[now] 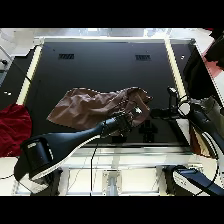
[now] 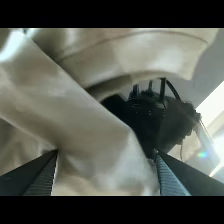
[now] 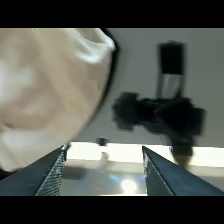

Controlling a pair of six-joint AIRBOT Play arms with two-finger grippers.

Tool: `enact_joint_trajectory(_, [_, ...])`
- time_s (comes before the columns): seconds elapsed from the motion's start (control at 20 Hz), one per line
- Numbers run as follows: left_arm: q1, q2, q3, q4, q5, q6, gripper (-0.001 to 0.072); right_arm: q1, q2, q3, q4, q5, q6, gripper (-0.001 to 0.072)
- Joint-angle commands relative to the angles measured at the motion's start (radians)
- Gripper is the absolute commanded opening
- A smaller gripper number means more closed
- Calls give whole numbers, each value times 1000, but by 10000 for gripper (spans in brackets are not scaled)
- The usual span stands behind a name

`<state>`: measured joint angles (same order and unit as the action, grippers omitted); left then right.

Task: Fold the shirts.

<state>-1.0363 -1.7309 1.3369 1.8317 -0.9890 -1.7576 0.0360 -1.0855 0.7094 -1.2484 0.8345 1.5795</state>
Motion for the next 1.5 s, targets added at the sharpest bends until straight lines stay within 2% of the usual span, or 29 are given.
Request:
enact_joint_trajectory(0.0, [25,-31,-2,34,-26,-36,698,-5,0,-24,88,-48,10,510])
enact_joint_trajectory(0.05, [32,-37,-2,33,-26,-39,684,-5,0,-24,88,-46,9,510])
enact_joint_trajectory(0.1, [37,-40,-2,32,-26,-39,509,-5,0,-24,87,-47,9,510])
enact_joint_trajectory(0.15, [40,-37,-2,35,-27,-38,150,-5,0,-24,85,-47,9,510])
enact_joint_trajectory(0.2, [40,-29,-1,37,-27,-35,10,-5,0,-24,83,-46,9,510])
enact_joint_trajectory(0.5, [49,122,0,158,-26,-63,12,-4,0,-24,74,-31,9,508])
enact_joint_trajectory(0.55, [54,156,0,158,-26,-66,12,-4,0,-25,99,-24,8,468])
enact_joint_trajectory(0.6, [59,187,0,159,-24,-79,12,-4,0,-32,130,-27,8,394])
enact_joint_trajectory(0.7, [66,240,0,159,-14,-91,12,-4,-11,-58,218,-67,8,382])
enact_joint_trajectory(0.8, [74,263,0,158,-17,-90,12,-4,-62,-75,373,-100,-14,382])
enact_joint_trajectory(1.0, [76,259,0,149,-18,-91,12,-4,-218,-74,697,-93,-193,384])
enact_joint_trajectory(1.1, [76,259,0,146,-18,-91,12,-4,-285,-74,813,-94,-261,390])
enact_joint_trajectory(1.2, [76,259,0,146,-18,-90,12,-4,-330,-74,882,-95,-299,390])
enact_joint_trajectory(1.35, [76,259,0,146,-18,-91,12,-4,-357,-72,919,-130,-303,380])
enact_joint_trajectory(1.4, [76,259,0,146,-18,-91,12,-4,-356,-71,940,-151,-311,315])
enact_joint_trajectory(1.45, [76,259,0,146,-18,-91,12,-4,-357,-71,974,-176,-313,174])
